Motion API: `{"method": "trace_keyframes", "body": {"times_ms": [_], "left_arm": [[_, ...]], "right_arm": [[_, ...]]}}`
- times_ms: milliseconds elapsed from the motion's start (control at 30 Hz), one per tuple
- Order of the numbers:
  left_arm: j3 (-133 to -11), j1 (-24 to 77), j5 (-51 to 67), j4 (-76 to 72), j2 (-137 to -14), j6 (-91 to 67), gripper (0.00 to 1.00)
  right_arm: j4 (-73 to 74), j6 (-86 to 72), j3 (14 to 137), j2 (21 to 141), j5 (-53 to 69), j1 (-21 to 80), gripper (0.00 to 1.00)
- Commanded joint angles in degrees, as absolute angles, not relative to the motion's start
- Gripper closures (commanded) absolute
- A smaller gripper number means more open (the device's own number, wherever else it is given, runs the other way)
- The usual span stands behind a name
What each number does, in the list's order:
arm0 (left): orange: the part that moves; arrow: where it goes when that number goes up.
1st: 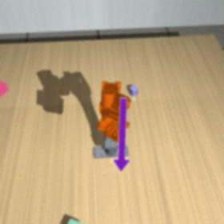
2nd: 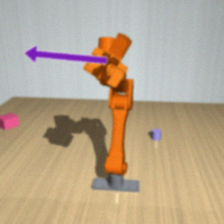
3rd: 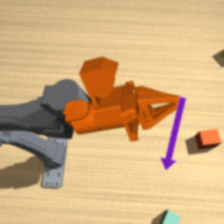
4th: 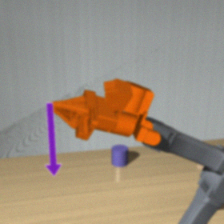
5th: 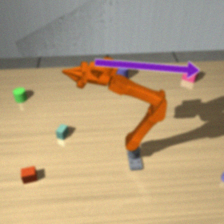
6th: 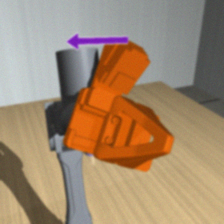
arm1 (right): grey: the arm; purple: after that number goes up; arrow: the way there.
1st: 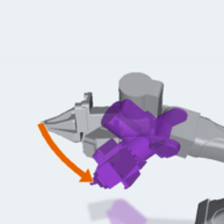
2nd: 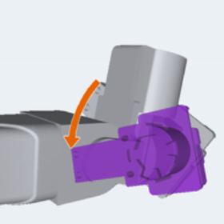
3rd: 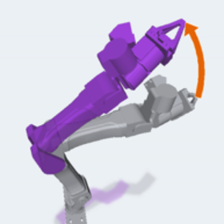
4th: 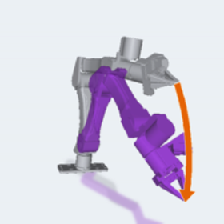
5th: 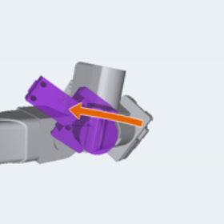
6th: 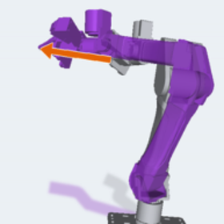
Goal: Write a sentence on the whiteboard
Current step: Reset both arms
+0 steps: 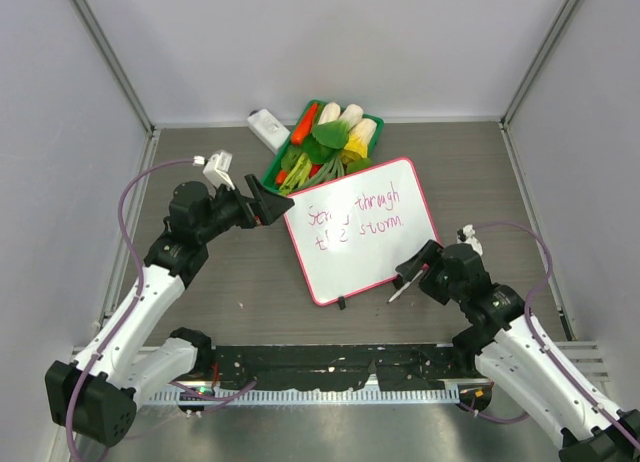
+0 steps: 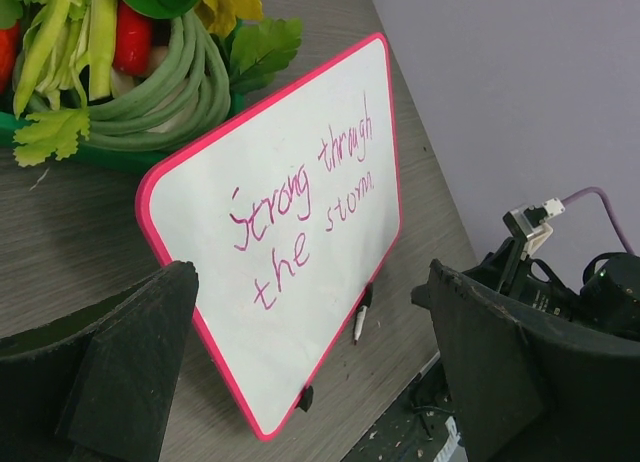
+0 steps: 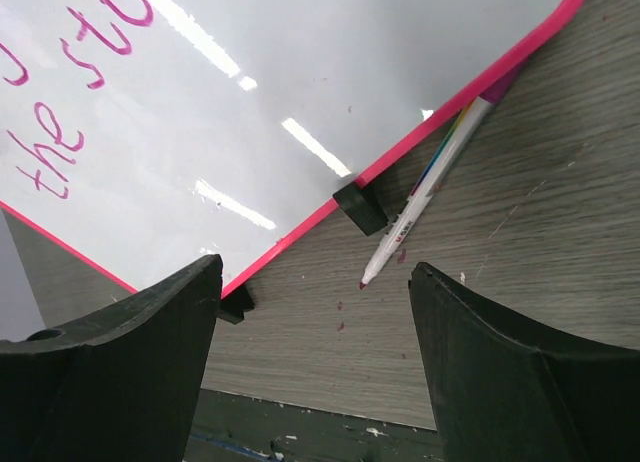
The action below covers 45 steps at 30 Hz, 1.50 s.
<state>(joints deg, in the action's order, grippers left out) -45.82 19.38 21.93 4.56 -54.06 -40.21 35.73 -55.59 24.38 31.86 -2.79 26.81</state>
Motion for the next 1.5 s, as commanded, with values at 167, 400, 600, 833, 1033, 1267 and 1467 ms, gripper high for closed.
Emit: {"method": "trace_keyframes", "body": {"times_ms": [167,400,600,833,1033,1267,1467], "left_arm": [[-48.33,19.07,17.68,7.81,-53.26,-38.58,0.0],[-51.85,19.16,10.29,18.97,-56.07,-36.3,0.0],[-53.44,19.07,3.79,25.22,-57.74,-35.07,0.0],[-52.91,19.07,1.23,27.77,-60.55,-34.98,0.0],[-51.07,19.07,-1.3,27.07,-59.94,-35.51,0.01],[-50.01,19.07,-4.3,25.75,-58.54,-34.02,0.0],[-45.63,19.07,-6.83,19.44,-56.17,-31.03,0.0]], "right_arm": [[35.25,-47.99,34.71,36.81,-9.31,26.63,0.2],[30.77,-41.58,40.07,43.76,-8.79,26.63,0.13],[28.83,-36.65,45.69,49.39,-10.72,26.63,0.01],[25.93,-33.66,51.85,52.47,-13.97,26.63,0.0],[23.47,-31.38,56.07,53.61,-20.64,26.63,0.01],[21.71,-28.92,57.83,53.61,-25.04,26.63,0.01],[4.72,-19.65,48.36,51.25,-26.89,26.28,0.01]]}}
